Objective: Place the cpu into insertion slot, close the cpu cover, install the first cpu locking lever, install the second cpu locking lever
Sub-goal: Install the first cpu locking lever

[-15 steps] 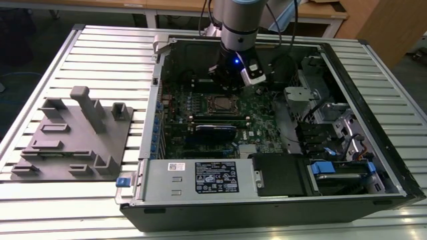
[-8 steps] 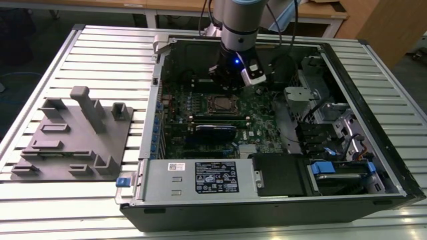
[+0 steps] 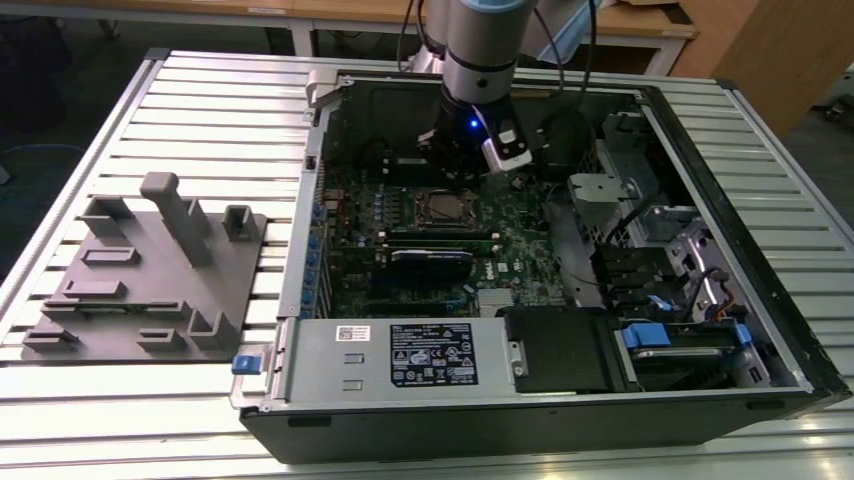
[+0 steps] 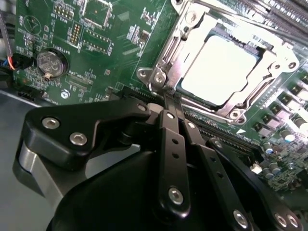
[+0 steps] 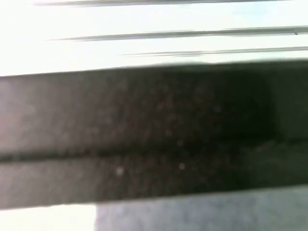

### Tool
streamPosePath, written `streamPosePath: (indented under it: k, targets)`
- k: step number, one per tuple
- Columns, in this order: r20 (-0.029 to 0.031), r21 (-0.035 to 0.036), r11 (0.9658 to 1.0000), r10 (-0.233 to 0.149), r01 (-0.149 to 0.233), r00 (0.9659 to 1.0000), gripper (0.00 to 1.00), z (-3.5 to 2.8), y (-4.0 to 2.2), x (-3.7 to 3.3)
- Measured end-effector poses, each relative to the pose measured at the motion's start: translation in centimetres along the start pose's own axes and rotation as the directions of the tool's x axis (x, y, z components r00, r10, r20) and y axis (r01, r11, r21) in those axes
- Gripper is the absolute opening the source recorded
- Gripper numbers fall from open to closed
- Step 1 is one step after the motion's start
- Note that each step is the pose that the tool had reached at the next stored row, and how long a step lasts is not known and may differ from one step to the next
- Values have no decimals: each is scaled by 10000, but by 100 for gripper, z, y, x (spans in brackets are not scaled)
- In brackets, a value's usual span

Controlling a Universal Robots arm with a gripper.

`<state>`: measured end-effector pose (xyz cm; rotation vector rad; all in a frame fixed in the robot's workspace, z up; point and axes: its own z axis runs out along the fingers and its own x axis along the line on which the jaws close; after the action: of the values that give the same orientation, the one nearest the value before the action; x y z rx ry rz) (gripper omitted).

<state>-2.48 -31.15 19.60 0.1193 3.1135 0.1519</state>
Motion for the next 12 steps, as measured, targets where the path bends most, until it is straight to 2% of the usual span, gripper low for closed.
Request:
streamPosePath:
  k: [2,4,12]
  targets:
    - [-5,-67,10000,2,-2,10000,11,0,0,0]
    - [-5,-89,10000,3,-3,10000,11,-3,1,0]
    - [-6,-88,10000,2,-3,10000,11,-68,7,-1]
